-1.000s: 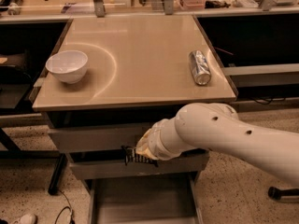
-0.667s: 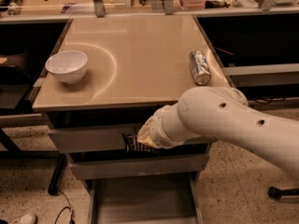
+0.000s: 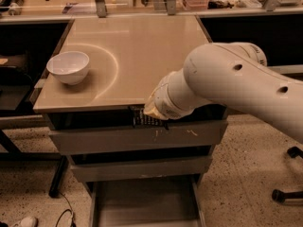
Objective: Pick rxbar chocolate from bottom drawer and place on counter
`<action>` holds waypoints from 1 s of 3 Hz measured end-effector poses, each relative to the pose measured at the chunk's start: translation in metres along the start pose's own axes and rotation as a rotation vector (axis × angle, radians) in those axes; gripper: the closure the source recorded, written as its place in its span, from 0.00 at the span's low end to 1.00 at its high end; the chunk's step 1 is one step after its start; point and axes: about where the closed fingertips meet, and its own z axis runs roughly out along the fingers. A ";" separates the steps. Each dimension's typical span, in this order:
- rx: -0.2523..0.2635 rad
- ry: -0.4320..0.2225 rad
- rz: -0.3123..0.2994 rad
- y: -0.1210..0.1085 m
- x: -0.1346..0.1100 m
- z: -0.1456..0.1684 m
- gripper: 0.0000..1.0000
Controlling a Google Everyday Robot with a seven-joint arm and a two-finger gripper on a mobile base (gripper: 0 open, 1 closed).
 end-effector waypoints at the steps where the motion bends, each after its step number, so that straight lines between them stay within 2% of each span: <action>1: 0.000 0.000 0.000 0.000 0.000 0.000 1.00; 2: 0.054 -0.016 -0.026 -0.026 -0.012 -0.020 1.00; 3: 0.115 -0.010 -0.045 -0.067 -0.021 -0.035 1.00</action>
Offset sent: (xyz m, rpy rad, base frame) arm 0.0403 -0.0156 0.0816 0.0088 -0.1587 -0.0066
